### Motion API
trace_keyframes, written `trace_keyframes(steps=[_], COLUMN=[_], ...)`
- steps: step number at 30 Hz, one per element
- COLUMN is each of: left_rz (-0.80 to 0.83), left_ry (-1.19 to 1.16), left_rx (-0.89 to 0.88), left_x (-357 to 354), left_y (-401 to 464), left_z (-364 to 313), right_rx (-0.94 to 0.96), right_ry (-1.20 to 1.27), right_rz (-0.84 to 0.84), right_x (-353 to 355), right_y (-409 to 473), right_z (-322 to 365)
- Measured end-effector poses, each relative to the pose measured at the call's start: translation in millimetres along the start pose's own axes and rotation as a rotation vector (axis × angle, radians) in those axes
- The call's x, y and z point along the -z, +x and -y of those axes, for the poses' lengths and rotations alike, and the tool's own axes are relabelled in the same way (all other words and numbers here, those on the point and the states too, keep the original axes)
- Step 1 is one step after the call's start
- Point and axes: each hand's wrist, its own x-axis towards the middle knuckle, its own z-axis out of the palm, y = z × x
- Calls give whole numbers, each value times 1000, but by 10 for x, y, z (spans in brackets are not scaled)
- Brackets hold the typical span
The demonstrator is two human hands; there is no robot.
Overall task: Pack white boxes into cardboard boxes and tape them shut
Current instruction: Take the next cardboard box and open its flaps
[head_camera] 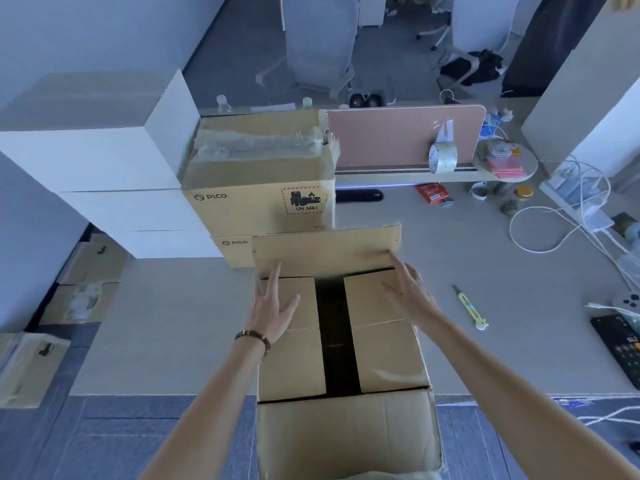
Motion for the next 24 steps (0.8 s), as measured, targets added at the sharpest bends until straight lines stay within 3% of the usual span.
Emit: trace_keyframes(steps=[6, 24], left_rz=[-39, -199], left_ry=[-53, -35], left_rx=[93, 225], left_x=[-37, -138], left_y=[41, 67], left_z=[-81, 50], right_rx=[-45, -89], right_ry=[39, 133], right_rz=[43, -66], right_x=[-81, -409], right_y=[271, 358], right_z=[35, -123])
